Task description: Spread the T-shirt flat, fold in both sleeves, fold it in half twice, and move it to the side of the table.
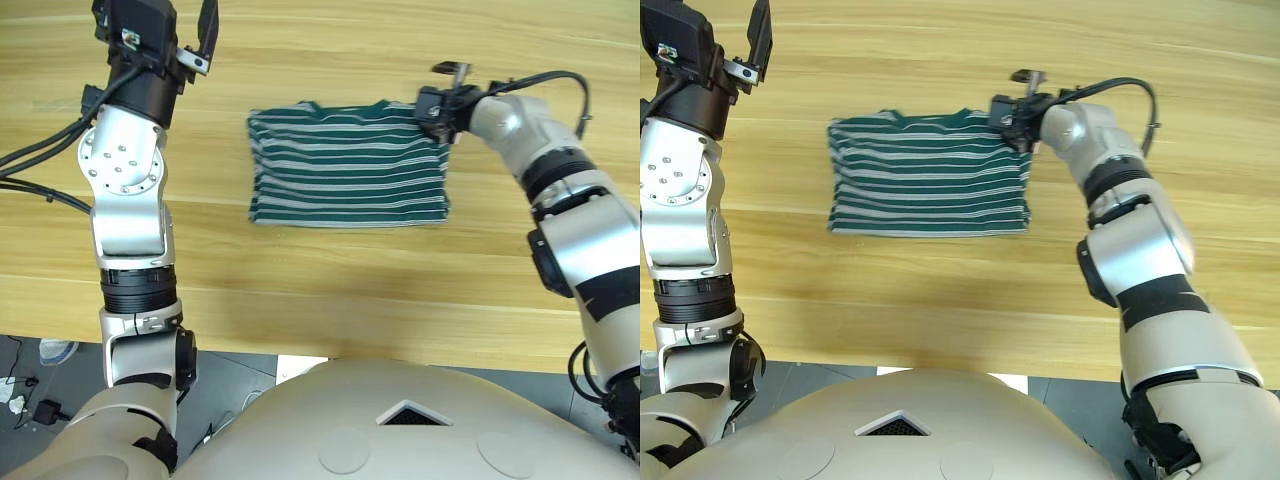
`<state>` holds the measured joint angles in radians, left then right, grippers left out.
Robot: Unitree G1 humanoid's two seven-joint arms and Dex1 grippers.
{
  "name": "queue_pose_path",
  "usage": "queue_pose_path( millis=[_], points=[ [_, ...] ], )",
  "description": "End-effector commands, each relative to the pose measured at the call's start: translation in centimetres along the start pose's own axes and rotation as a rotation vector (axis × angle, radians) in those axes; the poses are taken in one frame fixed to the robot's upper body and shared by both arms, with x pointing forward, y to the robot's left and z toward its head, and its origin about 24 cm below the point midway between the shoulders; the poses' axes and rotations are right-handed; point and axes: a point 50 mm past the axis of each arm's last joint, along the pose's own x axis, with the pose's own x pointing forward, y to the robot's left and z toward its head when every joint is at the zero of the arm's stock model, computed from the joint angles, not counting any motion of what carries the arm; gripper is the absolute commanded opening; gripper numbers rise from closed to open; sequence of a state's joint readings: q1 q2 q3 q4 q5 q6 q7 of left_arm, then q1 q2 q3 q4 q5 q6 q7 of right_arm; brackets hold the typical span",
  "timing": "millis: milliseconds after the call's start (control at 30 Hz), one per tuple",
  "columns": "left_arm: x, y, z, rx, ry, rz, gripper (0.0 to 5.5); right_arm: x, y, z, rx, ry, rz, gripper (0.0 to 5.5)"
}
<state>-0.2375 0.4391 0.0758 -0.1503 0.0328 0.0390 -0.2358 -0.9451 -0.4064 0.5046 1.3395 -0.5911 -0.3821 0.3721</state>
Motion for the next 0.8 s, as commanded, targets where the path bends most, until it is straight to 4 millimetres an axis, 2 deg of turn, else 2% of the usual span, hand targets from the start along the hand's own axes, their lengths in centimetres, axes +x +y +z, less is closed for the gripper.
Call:
queue_pose_path(
  millis=[33, 167, 200, 300, 400, 467, 533, 667, 800],
  points=[
    [-1.4, 0.7, -0.2, 0.026, 0.02, 0.015, 3.58, -3.5, 1.1, -6.3, 0.02, 0.136, 0.099, 4.28],
    [-2.2, 0.6, -0.4, 0.016, 0.04, 0.027, 3.58, -5.8, 0.7, -8.0, 0.072, 0.061, 0.041, 4.28],
    [-2.2, 0.3, -0.7, 0.014, 0.049, 0.021, 3.58, -5.9, 1.0, -7.9, 0.092, 0.015, 0.024, 4.28],
    [-2.1, -0.1, -1.2, 0.006, 0.066, 0.014, 3.58, -5.8, 3.4, -6.5, 0.084, -0.159, 0.055, 4.28],
    [-2.0, -0.1, -1.2, -0.001, 0.065, 0.013, 3.58, -5.7, 7.2, -3.3, 0.027, -0.366, 0.152, 4.28],
    [-1.9, -0.3, -1.1, -0.01, 0.061, 0.006, 3.58, -6.4, 10.8, 0.6, -0.022, -0.552, 0.249, 4.28],
    [-1.7, -0.5, -0.7, -0.032, 0.041, -0.004, 3.58, -7.9, 13.0, 4.0, -0.024, -0.693, 0.31, 4.28],
    [-1.9, -0.6, -0.2, -0.049, 0.021, -0.013, 3.58, -9.9, 13.7, 7.4, 0.007, -0.821, 0.339, 4.28],
    [-2.3, -0.9, 0.0, -0.057, 0.019, -0.018, 3.58, -11.1, 14.7, 9.1, 0.058, -0.882, 0.352, 4.28]
  ],
)
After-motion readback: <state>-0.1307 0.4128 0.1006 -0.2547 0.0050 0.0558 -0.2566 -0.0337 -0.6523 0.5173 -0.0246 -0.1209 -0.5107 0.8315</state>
